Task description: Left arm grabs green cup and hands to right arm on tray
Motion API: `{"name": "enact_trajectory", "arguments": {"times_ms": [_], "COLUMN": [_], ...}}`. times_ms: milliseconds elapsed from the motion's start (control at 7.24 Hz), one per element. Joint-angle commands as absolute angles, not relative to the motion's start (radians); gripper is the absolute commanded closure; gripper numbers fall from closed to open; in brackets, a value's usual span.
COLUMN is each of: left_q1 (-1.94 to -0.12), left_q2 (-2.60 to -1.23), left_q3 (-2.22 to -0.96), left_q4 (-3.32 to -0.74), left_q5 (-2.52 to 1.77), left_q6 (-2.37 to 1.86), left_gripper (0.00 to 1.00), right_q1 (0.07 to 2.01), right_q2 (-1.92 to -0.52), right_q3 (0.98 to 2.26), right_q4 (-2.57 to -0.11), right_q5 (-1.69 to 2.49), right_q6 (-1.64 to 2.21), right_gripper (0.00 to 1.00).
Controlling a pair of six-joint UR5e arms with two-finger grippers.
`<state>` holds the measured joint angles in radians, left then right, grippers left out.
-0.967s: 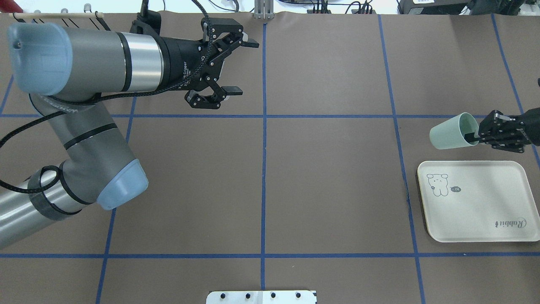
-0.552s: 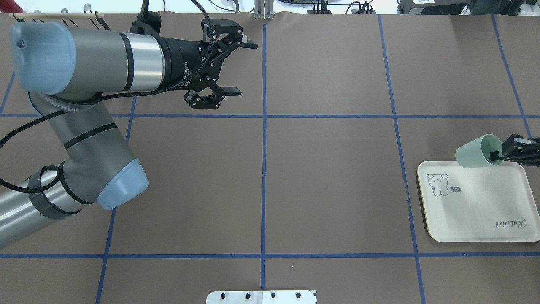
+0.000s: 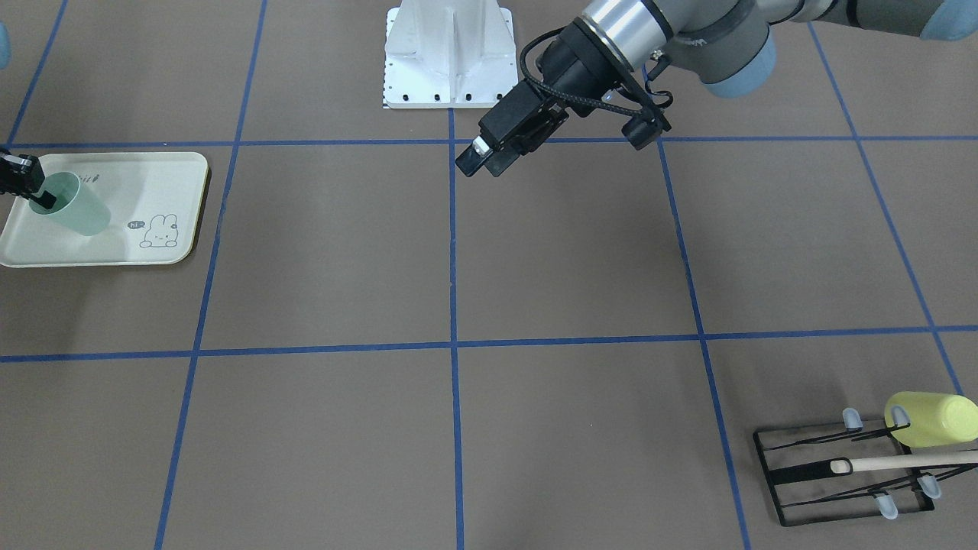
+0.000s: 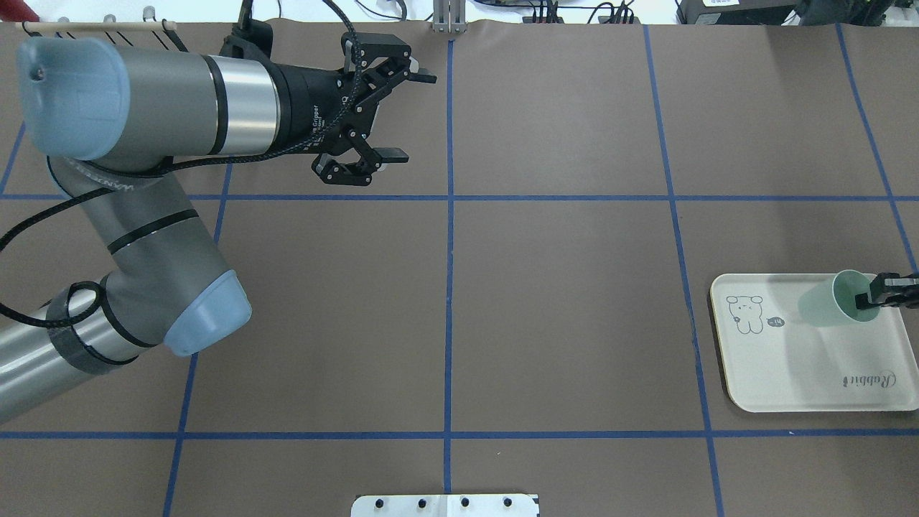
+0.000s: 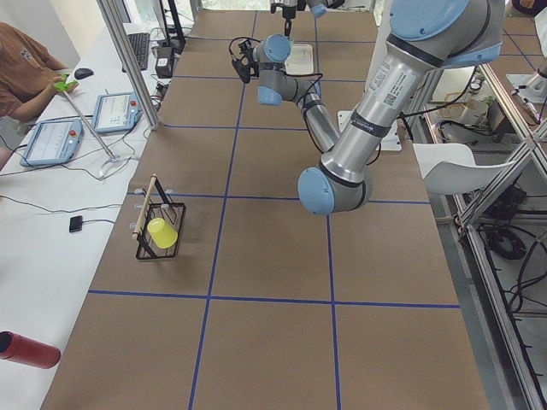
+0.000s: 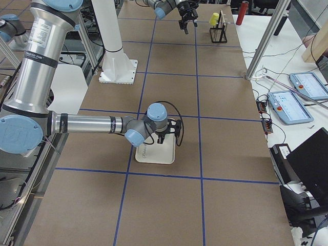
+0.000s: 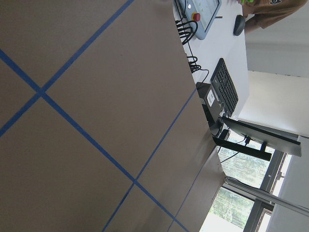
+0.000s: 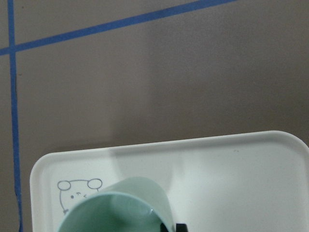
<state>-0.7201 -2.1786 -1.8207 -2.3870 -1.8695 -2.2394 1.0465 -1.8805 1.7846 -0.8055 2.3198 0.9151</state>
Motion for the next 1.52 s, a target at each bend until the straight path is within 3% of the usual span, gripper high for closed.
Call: {"name": "enact_trajectory", "arguments": {"times_ms": [0,829,967,1105,1243,1381], "left_q1": [-0.721,-0.719,-0.719,-0.719,-0.719,-0.719], "left_q2": [-2.178,-2.18,-2.18,-2.18,-2.18,-2.183], "left_q3": [-1.821,-1.821,-1.822,-1.821,-1.822,-1.822], "left_q4": [-2.388,-2.388,-2.388,-2.388,-2.388,-2.387], "left_q5": [-1.868,-1.87,-1.87,-1.87,-1.87,-1.868], "left_q6": [-2.238,-2.238,-2.24,-2.238,-2.24,-2.24], "left_gripper": [0.0,0.0,0.0,0.0,0.0,0.0], "right_q1": [1.016,0.996,0.994,0.994,0.994,1.0], "right_q2": [-1.904,-1.908,-1.908,-1.908,-1.907,-1.907], "right_q3": [1.792,1.787,1.787,1.787,1.79,1.801], "right_q4": [-0.831,-0.833,-0.833,-0.834,-0.833,-0.833], "right_q5": [2.324,2.312,2.312,2.31,2.31,2.313], "right_q6": [0.879,0.868,0.868,0.87,0.87,0.87], "right_gripper": [1.0,1.0,0.84,0.33,0.01,0.0]}}
